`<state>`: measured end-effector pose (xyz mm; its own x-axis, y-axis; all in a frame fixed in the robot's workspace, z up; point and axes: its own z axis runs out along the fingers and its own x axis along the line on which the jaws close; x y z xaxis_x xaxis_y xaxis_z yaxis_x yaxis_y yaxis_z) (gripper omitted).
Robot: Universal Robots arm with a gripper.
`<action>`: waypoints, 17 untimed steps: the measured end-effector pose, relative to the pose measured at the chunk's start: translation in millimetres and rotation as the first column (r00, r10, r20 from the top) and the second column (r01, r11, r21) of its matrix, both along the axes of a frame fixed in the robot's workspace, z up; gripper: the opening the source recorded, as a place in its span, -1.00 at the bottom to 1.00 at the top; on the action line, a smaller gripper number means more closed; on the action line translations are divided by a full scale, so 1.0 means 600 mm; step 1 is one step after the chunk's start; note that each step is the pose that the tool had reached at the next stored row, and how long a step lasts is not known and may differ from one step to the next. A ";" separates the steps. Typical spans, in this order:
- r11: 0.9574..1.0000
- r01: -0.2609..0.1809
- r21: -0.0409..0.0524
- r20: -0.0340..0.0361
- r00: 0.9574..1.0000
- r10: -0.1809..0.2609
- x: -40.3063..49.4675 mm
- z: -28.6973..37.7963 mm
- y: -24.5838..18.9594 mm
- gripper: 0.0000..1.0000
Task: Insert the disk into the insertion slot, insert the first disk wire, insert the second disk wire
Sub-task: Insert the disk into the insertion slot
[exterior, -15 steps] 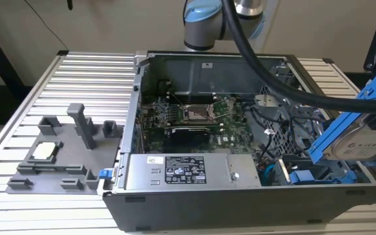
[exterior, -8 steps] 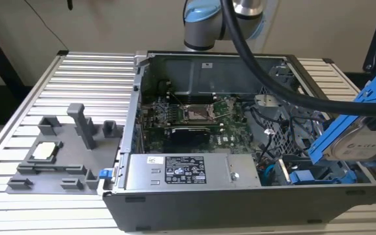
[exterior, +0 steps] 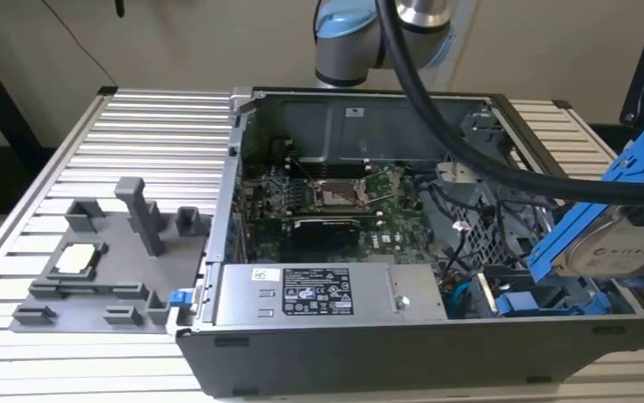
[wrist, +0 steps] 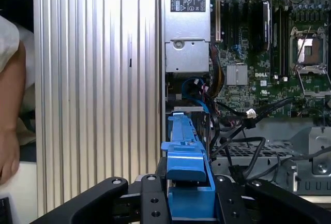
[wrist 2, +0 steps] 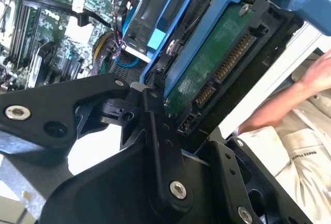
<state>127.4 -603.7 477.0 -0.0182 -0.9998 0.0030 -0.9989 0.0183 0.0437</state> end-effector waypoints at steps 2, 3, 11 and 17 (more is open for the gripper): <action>1.000 0.000 0.000 0.000 1.000 0.000 0.000 -0.001 0.0000 -0.34; 1.000 0.000 0.000 0.000 1.000 0.000 0.000 -0.001 0.0000 -0.34; 1.000 0.000 0.000 0.000 1.000 0.000 0.000 -0.004 0.0000 -0.34; 1.000 0.000 0.000 0.000 1.000 0.000 0.000 -0.006 0.0000 -0.34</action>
